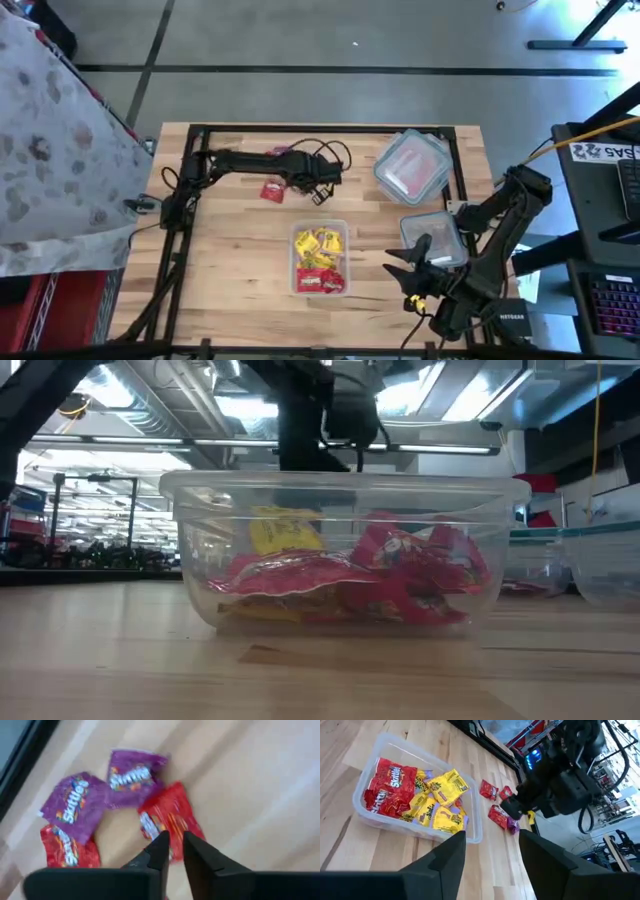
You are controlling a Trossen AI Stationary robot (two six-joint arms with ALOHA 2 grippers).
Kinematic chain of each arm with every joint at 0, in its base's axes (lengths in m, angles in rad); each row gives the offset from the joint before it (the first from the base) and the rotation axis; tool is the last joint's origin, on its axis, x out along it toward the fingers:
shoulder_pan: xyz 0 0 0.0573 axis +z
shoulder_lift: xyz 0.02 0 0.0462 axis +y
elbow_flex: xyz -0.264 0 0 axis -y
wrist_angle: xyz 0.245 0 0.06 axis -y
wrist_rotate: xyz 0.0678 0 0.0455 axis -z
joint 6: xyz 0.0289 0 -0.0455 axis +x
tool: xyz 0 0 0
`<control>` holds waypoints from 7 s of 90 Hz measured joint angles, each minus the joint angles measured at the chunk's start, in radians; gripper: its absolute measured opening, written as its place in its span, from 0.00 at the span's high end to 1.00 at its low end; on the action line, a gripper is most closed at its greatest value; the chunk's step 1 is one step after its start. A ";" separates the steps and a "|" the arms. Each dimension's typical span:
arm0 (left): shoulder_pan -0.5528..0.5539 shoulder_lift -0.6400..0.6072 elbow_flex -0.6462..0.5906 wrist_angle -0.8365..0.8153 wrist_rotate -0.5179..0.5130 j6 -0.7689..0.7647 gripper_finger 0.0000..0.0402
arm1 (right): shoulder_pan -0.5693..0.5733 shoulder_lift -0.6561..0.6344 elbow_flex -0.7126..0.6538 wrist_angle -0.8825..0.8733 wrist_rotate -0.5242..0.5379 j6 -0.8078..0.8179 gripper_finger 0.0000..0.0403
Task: Sort candy
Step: Put the red candy into the rectangular transparent food container
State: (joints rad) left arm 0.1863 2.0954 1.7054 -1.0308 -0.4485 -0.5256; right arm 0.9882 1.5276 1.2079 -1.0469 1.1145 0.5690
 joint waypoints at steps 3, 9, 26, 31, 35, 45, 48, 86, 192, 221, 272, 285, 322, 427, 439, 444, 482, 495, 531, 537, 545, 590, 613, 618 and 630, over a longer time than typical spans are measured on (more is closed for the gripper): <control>0.015 0.006 0.000 0.005 0.016 -0.007 0.82 | 0.000 0.000 0.000 -0.003 0.000 0.000 0.57; 0.045 0.019 0.000 0.024 0.072 -0.009 0.76 | 0.000 0.000 0.000 -0.003 0.000 0.001 0.57; 0.087 0.080 0.000 0.047 0.128 -0.031 0.67 | 0.000 0.000 0.000 -0.002 0.000 0.002 0.57; 0.090 0.096 0.000 0.028 0.129 -0.040 0.67 | 0.000 0.000 0.000 -0.002 0.000 0.003 0.57; 0.090 0.111 0.000 0.010 0.126 -0.050 0.68 | 0.000 0.000 0.000 -0.003 0.000 0.003 0.57; 0.085 0.133 0.000 0.007 0.121 -0.045 0.70 | 0.000 0.000 0.000 -0.003 0.000 0.003 0.57; 0.080 0.136 0.001 0.007 0.122 -0.043 0.71 | 0.000 0.000 0.000 -0.003 0.000 0.003 0.57; -0.041 0.126 0.041 -0.133 0.074 0.024 1.00 | 0.000 0.000 0.000 -0.002 0.000 0.006 0.57; -0.696 0.174 0.363 -0.169 0.084 0.239 0.88 | 0.000 0.000 0.000 0.042 0.045 0.010 0.57; -0.653 0.124 0.434 -0.530 -0.100 -0.001 0.76 | 0.000 0.000 0.000 0.052 0.039 0.010 0.57; -0.206 -0.025 0.078 -0.545 -0.127 -0.108 0.76 | 0.000 0.000 0.000 0.082 -0.038 0.011 0.57; -0.072 -0.028 0.023 -0.502 -0.080 -0.026 0.76 | 0.000 0.000 0.000 0.080 -0.043 0.010 0.57; 0.090 -0.027 -0.035 -0.218 0.209 0.099 0.51 | 0.000 0.000 0.000 0.079 -0.037 0.003 0.57; 0.026 -0.118 -0.035 -0.242 0.258 -0.012 1.00 | 0.000 0.000 0.000 0.078 -0.061 -0.024 0.57; -0.057 -0.176 0.053 -0.252 0.254 -0.093 1.00 | 0.000 0.000 0.000 0.078 -0.061 -0.024 0.57; -0.103 -0.188 0.082 -0.256 0.263 -0.119 1.00 | 0.000 0.000 0.000 0.079 -0.061 -0.024 0.57; -0.469 -0.190 0.041 0.103 0.263 -0.416 1.00 | 0.000 0.000 0.000 0.080 -0.060 -0.024 0.57; -0.515 -0.190 -0.027 0.309 0.253 -0.474 1.00 | 0.000 0.000 0.000 0.081 -0.059 -0.024 0.57; -0.466 -0.188 -0.199 0.494 0.201 -0.637 1.00 | 0.000 0.000 0.000 0.080 -0.057 -0.024 0.57; -0.462 -0.189 -0.221 0.500 0.203 -0.658 1.00 | 0.000 0.000 0.000 0.080 -0.057 -0.024 0.57; -0.462 -0.185 -0.234 0.487 0.210 -0.690 1.00 | 0.000 0.000 0.000 0.080 -0.055 -0.024 0.57; -0.434 -0.112 -0.232 0.599 0.284 -0.590 0.69 | 0.000 0.000 0.000 0.077 -0.053 -0.024 0.57; -0.343 -0.230 -0.227 0.532 0.356 -0.435 0.63 | 0.000 0.000 0.000 0.074 -0.053 -0.025 0.57; -0.317 -0.277 -0.225 0.460 0.303 -0.386 0.63 | 0.000 0.000 0.000 0.074 -0.052 -0.025 0.57; -0.215 -0.356 -0.224 0.151 0.146 -0.355 0.63 | 0.000 0.000 0.000 0.075 -0.053 -0.025 0.57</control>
State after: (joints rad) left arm -0.0284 1.7393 1.4815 -0.8800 -0.3024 -0.8808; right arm 0.9882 1.5272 1.2079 -0.9722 1.0620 0.5442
